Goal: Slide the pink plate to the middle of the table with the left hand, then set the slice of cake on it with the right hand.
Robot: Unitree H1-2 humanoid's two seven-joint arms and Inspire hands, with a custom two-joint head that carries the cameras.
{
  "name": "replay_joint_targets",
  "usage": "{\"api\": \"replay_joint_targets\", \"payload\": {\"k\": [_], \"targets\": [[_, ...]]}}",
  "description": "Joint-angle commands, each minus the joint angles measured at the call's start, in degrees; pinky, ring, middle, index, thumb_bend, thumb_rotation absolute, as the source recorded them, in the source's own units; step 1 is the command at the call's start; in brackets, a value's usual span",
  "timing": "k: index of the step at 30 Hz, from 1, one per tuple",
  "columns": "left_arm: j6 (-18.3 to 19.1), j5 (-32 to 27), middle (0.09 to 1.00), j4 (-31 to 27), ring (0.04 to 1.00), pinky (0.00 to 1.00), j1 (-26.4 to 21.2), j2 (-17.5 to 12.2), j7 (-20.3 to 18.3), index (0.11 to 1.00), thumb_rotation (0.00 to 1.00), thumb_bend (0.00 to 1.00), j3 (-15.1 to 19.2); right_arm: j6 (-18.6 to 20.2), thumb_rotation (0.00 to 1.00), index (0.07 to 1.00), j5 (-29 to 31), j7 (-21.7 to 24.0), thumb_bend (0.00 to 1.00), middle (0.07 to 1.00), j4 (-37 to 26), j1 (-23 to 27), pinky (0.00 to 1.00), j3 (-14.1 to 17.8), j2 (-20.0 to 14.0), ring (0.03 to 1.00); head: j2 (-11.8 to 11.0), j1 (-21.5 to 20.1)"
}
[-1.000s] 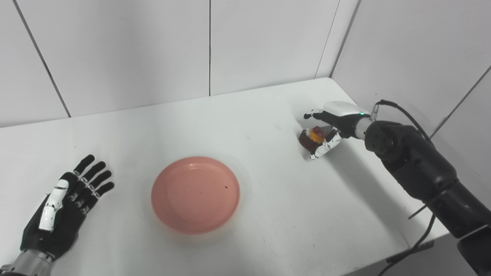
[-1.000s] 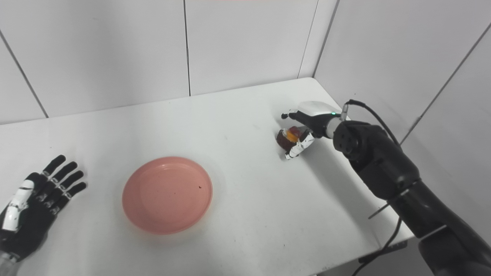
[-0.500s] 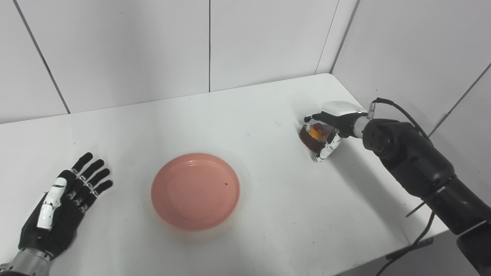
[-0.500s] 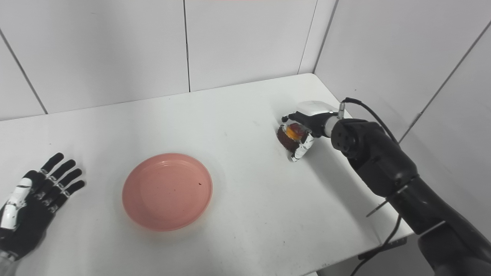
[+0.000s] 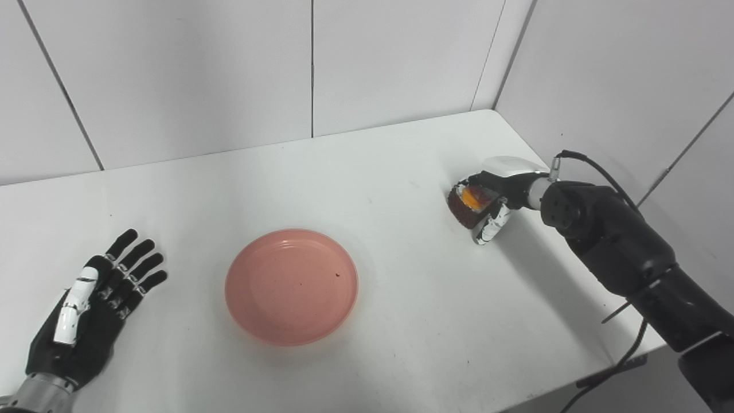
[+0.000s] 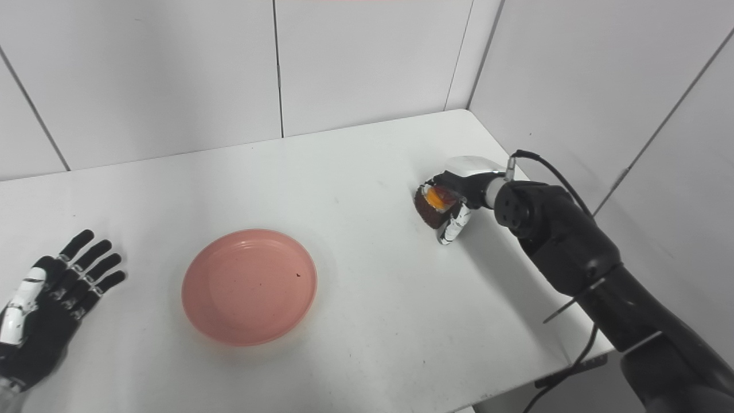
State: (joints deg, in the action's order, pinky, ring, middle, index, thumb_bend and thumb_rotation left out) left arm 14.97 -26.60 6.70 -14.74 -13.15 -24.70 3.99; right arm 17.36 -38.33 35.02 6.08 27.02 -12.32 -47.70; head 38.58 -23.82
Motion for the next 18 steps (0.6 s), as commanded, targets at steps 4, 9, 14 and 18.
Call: {"api": "replay_joint_targets", "payload": {"k": [4,9,14,18], "targets": [[4.6,0.7,0.917,2.0,0.905,0.86,2.7,-0.6,1.3,0.912,0.86,0.45,-0.4,-2.7,0.02,0.676,0.6,-3.6,0.78,0.695,1.4,2.3,0.64,1.3,-1.4,0.666,-0.1,0.0],[4.4,0.7,0.918,2.2,0.907,0.87,2.6,-0.8,1.0,0.914,0.86,0.45,-0.4,-3.4,0.05,0.497,1.7,-6.3,0.53,0.530,4.0,2.7,0.49,1.8,-0.8,0.532,0.0,0.0],[4.4,0.7,0.919,2.3,0.905,0.86,2.6,-0.6,1.1,0.914,0.86,0.45,-0.4,-5.0,0.00,0.517,2.7,-9.6,0.52,0.466,6.4,2.5,0.43,2.3,-0.1,0.490,-0.1,0.1],[4.4,0.8,0.917,2.4,0.903,0.86,2.5,-0.6,1.1,0.911,0.85,0.45,-0.4,-5.8,0.00,0.507,3.5,-11.5,0.52,0.473,7.2,2.3,0.43,2.6,0.4,0.497,-0.1,0.1]]}}
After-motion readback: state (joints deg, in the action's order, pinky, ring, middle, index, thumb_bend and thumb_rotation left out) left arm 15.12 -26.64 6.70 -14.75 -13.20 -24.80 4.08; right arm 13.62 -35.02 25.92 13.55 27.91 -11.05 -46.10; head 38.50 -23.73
